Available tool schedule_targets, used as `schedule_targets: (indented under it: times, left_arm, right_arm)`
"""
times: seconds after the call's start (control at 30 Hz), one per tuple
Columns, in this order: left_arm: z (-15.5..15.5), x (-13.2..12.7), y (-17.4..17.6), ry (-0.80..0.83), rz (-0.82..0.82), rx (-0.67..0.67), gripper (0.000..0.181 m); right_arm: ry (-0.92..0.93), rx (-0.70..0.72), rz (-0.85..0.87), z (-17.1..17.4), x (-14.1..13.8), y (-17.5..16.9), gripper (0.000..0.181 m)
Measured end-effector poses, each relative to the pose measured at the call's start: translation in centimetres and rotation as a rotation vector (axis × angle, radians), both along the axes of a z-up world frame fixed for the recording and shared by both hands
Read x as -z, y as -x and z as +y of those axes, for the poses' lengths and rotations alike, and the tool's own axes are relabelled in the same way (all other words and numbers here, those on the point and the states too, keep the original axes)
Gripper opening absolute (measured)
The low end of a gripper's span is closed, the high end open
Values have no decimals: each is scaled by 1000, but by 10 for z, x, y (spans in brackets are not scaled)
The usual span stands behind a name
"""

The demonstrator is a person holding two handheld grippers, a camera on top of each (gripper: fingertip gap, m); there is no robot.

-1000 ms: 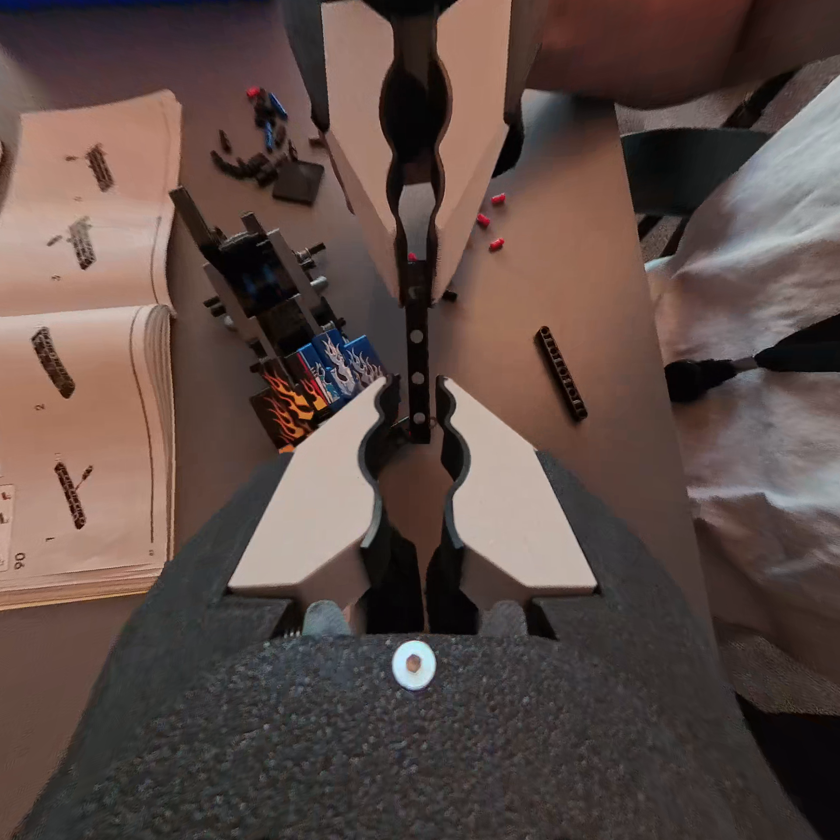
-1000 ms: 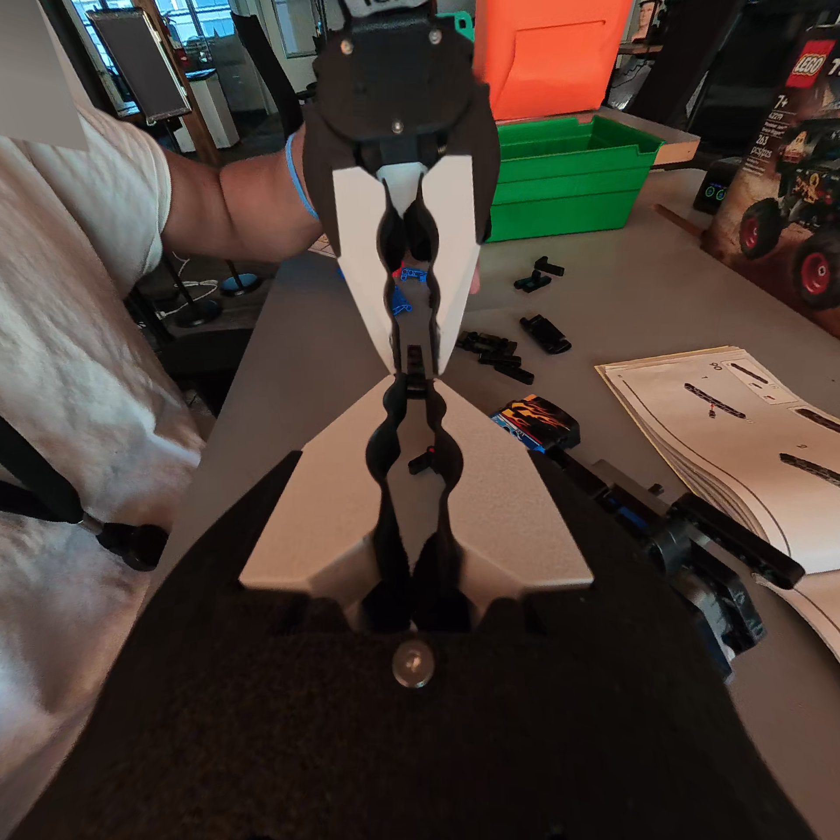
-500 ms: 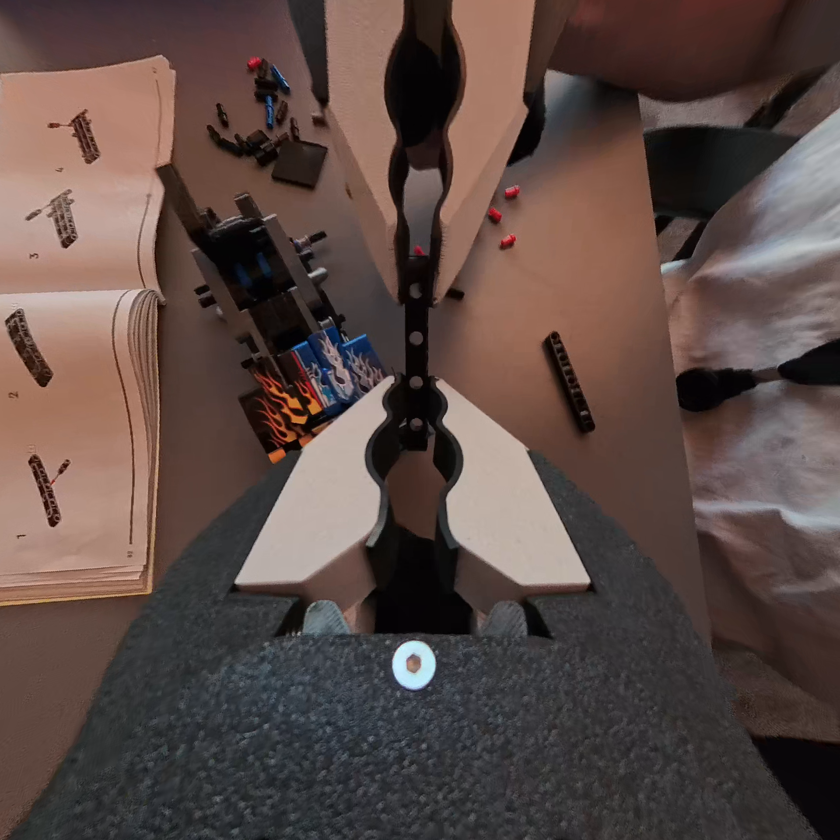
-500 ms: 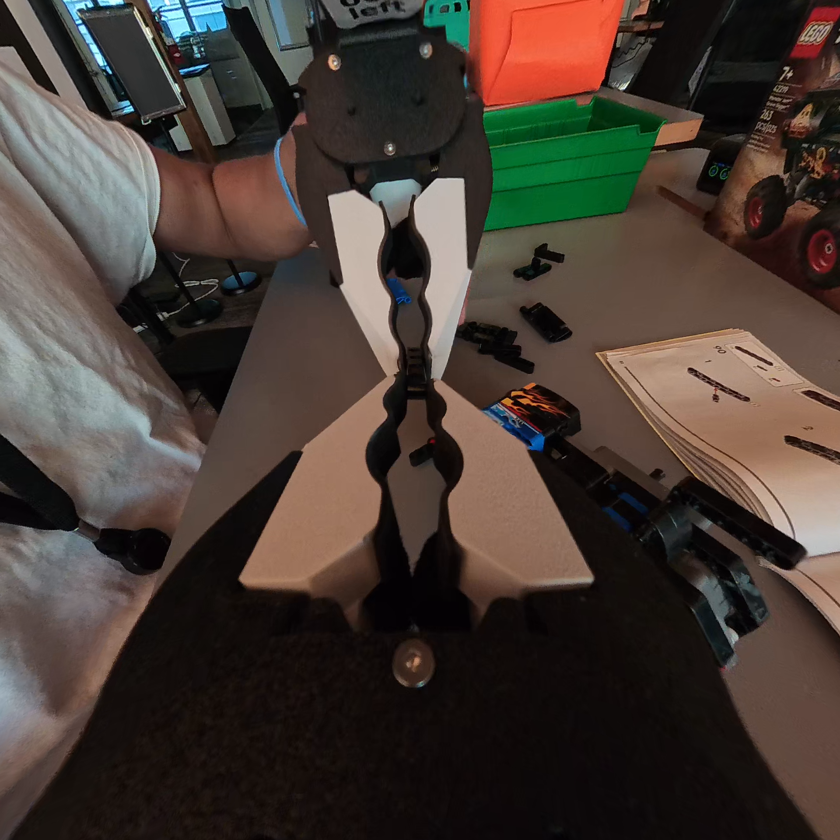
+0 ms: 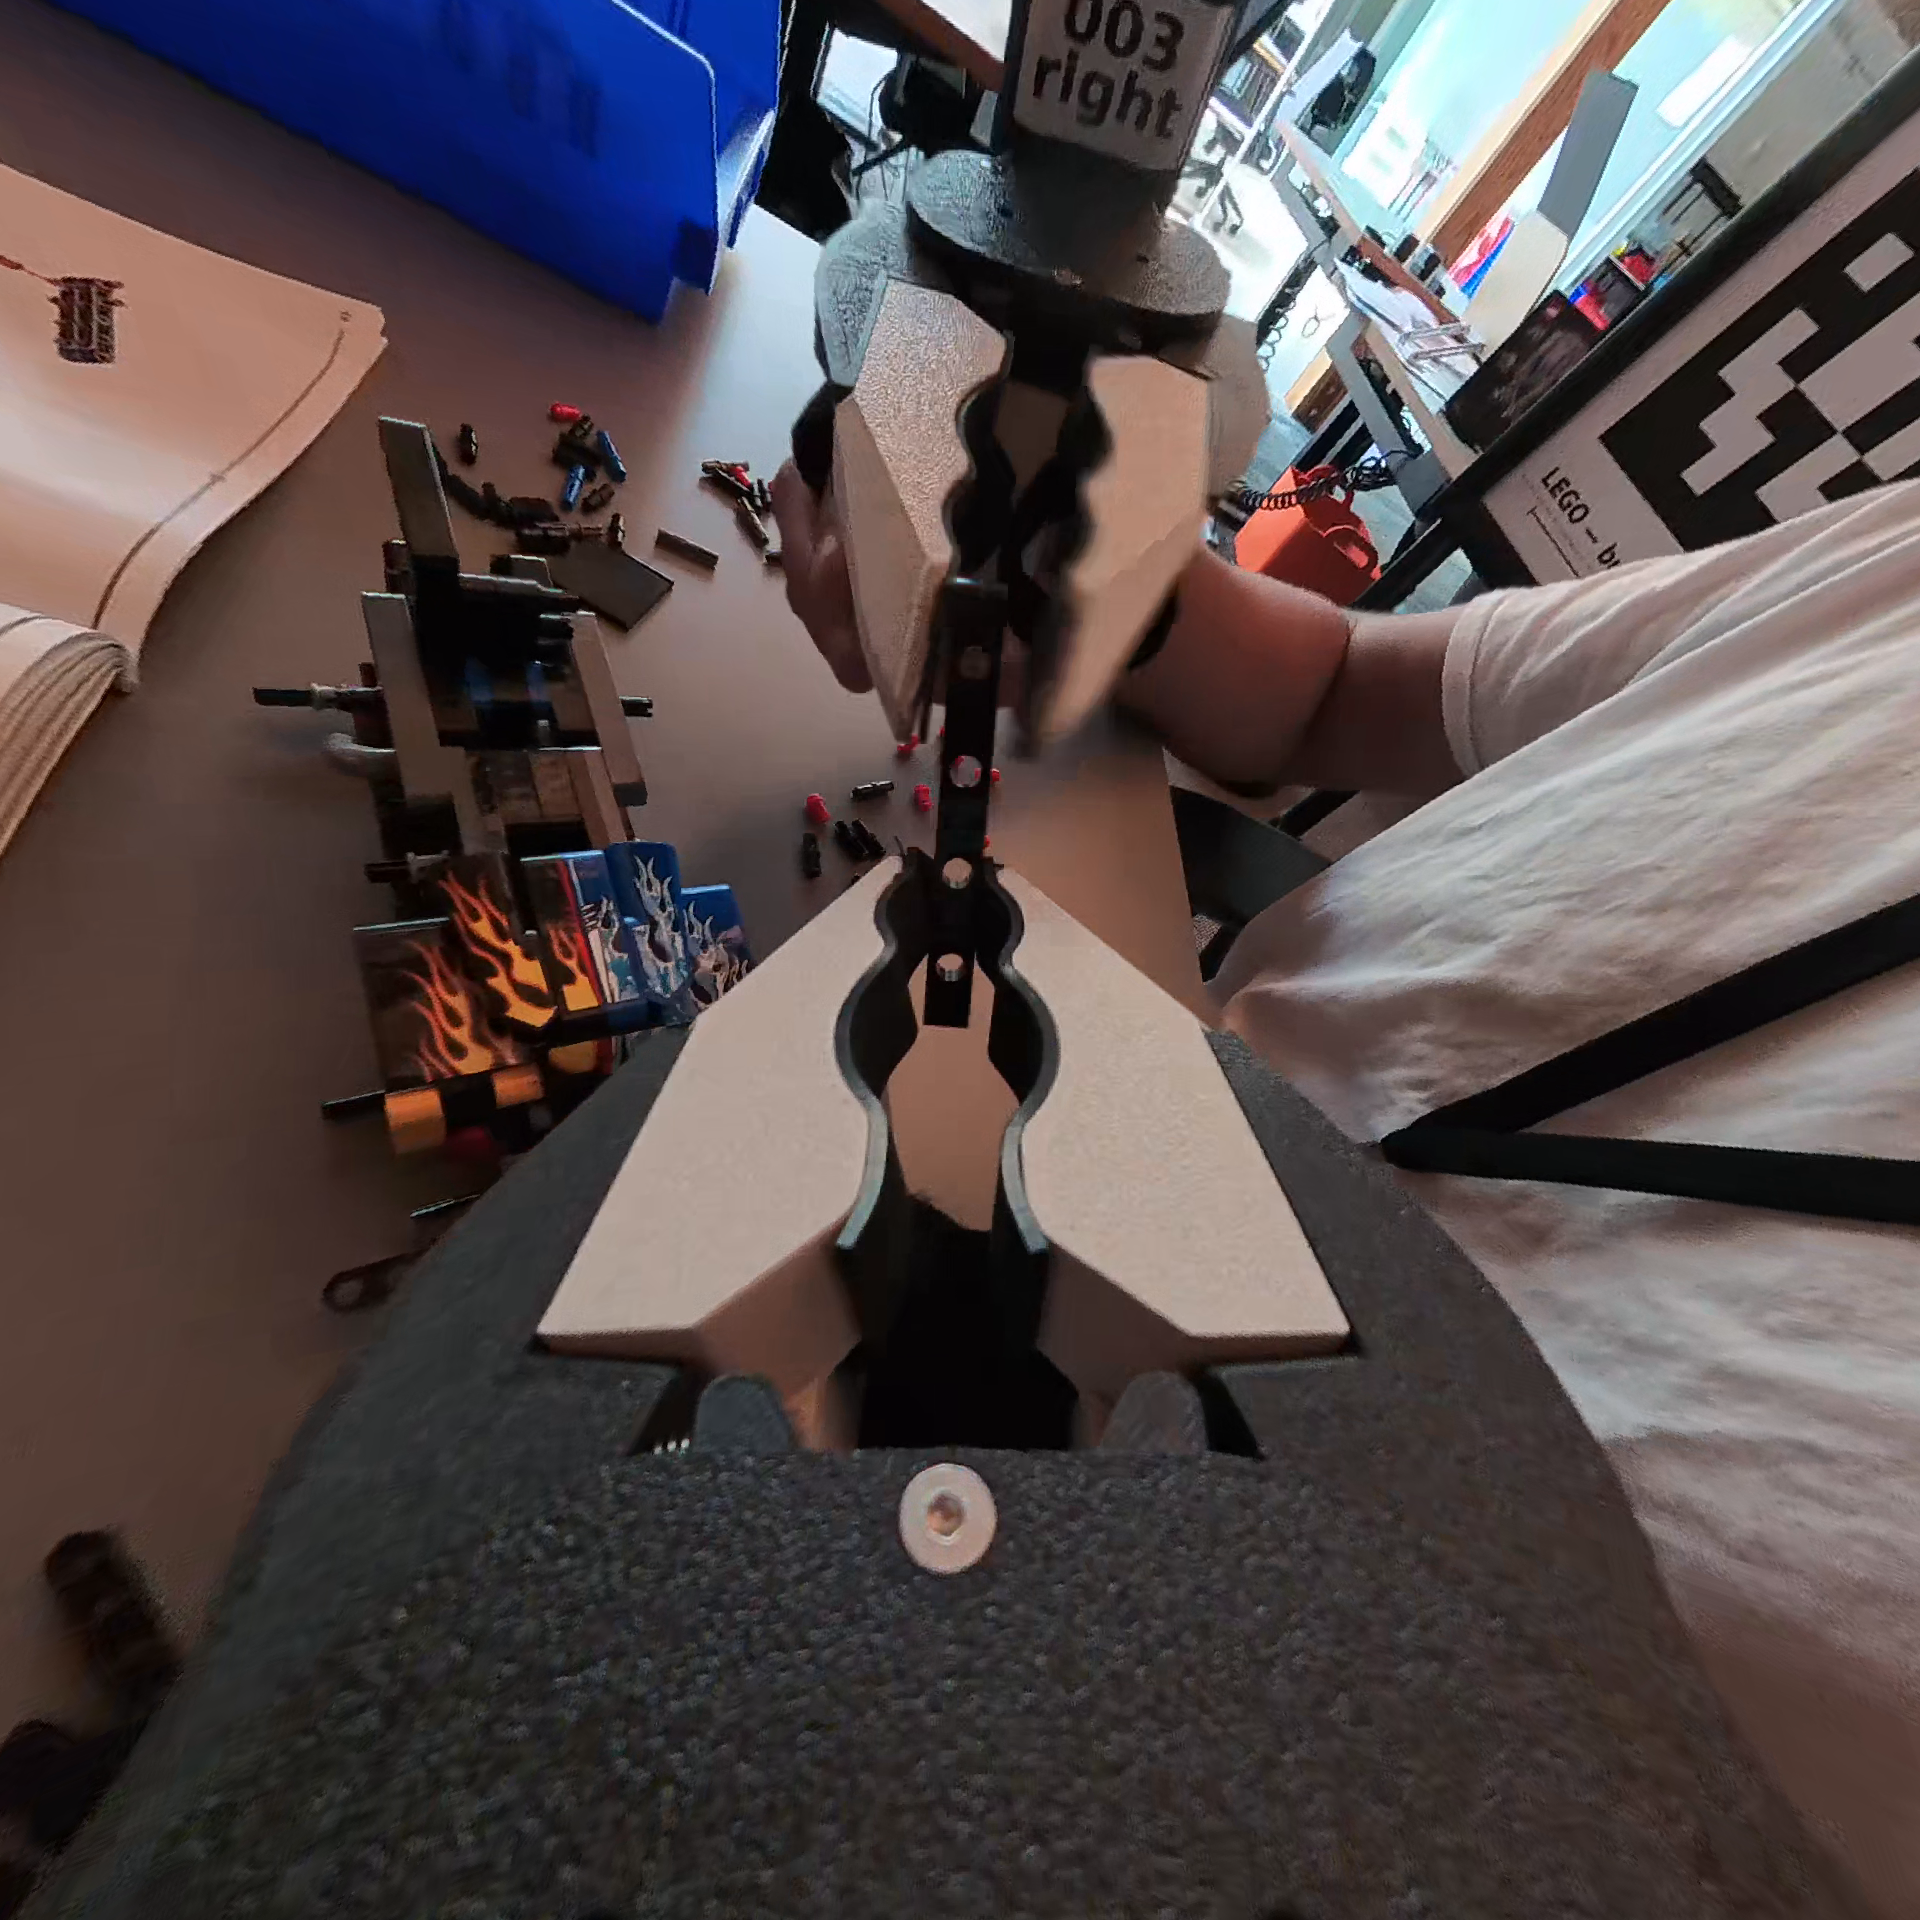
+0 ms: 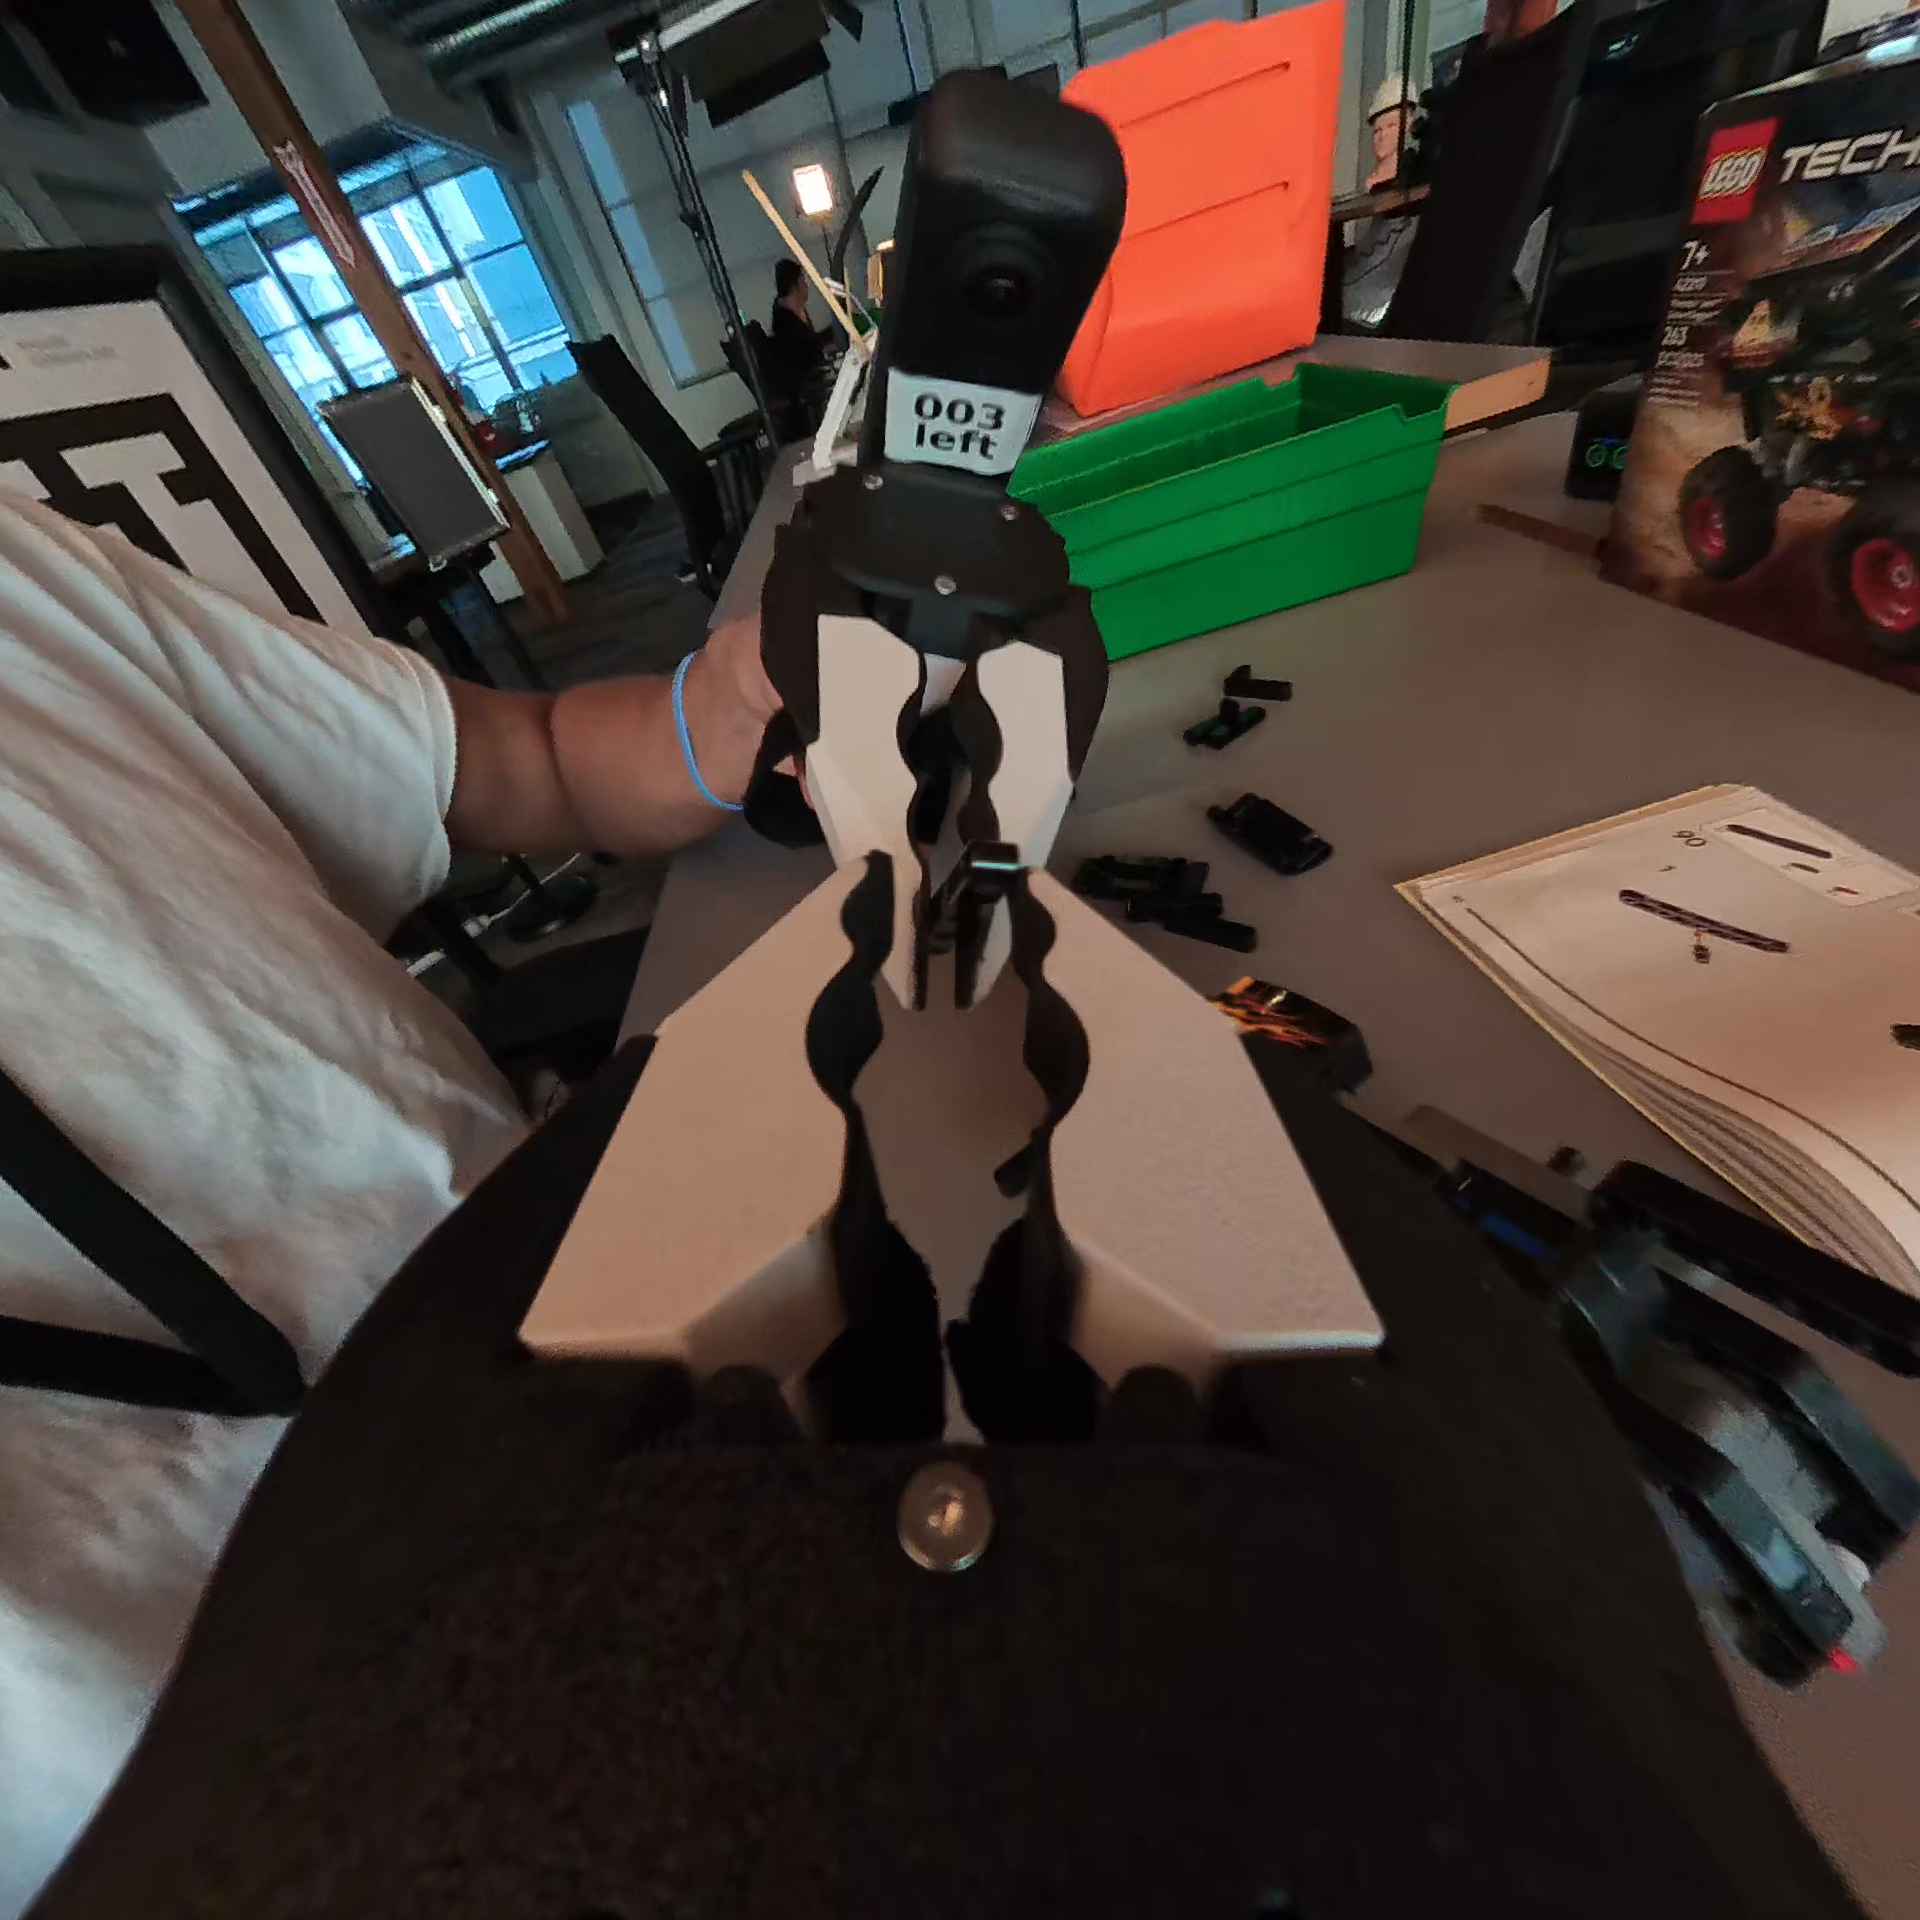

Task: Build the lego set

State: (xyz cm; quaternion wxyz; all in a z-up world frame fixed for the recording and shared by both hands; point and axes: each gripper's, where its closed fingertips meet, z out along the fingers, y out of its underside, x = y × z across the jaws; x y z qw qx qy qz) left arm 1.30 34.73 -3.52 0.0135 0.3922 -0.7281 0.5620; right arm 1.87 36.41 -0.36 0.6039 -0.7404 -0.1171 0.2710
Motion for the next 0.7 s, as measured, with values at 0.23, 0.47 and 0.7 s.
schedule_targets:
  times: [0.23, 0.47, 0.7]
  left_arm:
    - [2, -13, -7, -2, -123, -73, 7]
    - [3, -13, -5, 19, -126, -75, 7]
    - [1, -7, -1, 4, -114, -42, 7]
  right_arm:
    - [-5, -47, 103, -5, -6, -8, 7]
    - [9, -62, 96, -6, -4, -6, 7]
    - [49, -83, 69, -7, 3, -3, 7]
